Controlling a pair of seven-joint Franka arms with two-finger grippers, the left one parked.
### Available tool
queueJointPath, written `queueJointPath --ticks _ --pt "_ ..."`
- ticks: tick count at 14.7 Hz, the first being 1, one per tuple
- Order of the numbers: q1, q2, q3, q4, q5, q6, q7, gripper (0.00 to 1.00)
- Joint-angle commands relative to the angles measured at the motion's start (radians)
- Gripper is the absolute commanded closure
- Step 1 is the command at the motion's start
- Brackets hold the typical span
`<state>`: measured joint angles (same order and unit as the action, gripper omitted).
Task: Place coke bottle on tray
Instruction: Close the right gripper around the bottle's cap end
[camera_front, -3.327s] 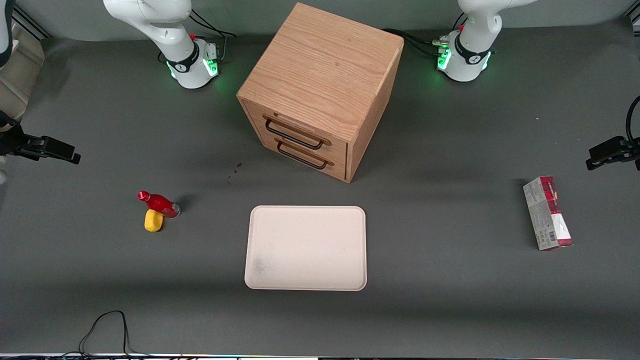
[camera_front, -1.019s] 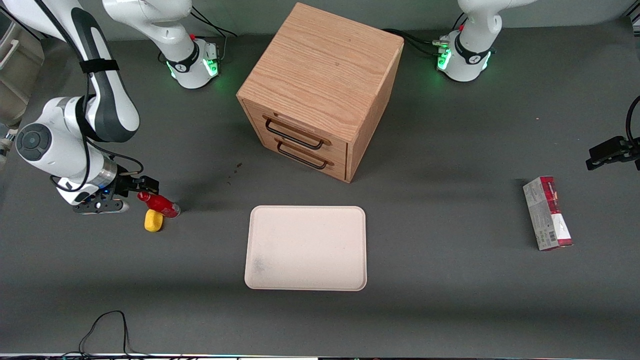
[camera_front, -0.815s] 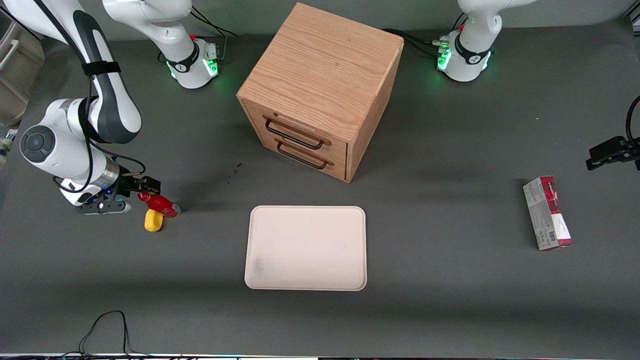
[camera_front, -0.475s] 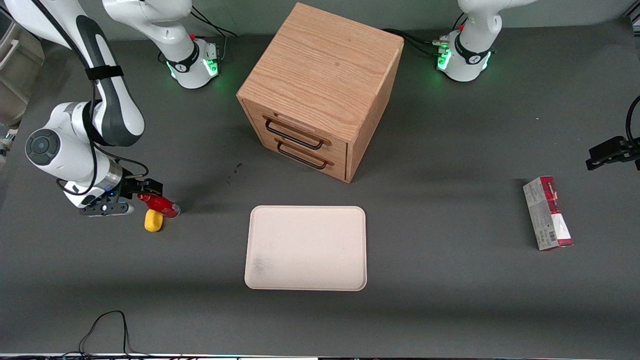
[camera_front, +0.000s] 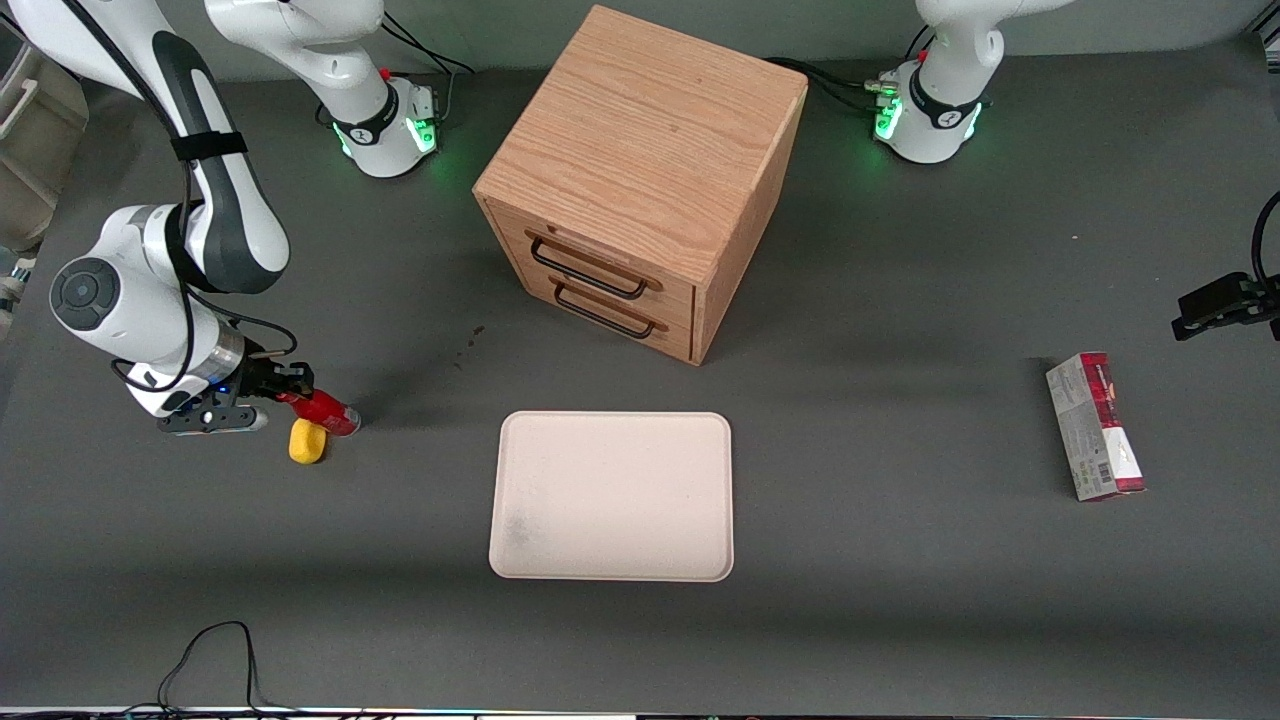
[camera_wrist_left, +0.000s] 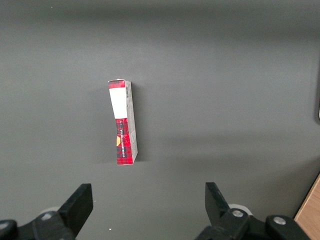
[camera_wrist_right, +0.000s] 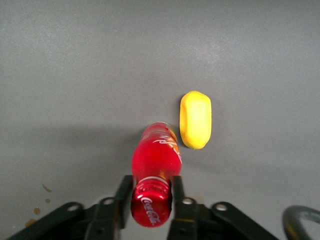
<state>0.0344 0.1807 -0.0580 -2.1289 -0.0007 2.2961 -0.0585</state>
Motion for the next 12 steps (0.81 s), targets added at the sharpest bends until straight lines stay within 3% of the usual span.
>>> queueJointPath --ticks 1,6,12 --pt "0.009 0.003 -0.006 0.012 0.005 0.005 -0.027 1.0" --pt "0.009 -0.004 -0.006 0.084 0.005 -0.064 -0.052 1.0" --pt "0.007 -0.015 -0.008 0.453 0.005 -0.56 -0.055 1.0"
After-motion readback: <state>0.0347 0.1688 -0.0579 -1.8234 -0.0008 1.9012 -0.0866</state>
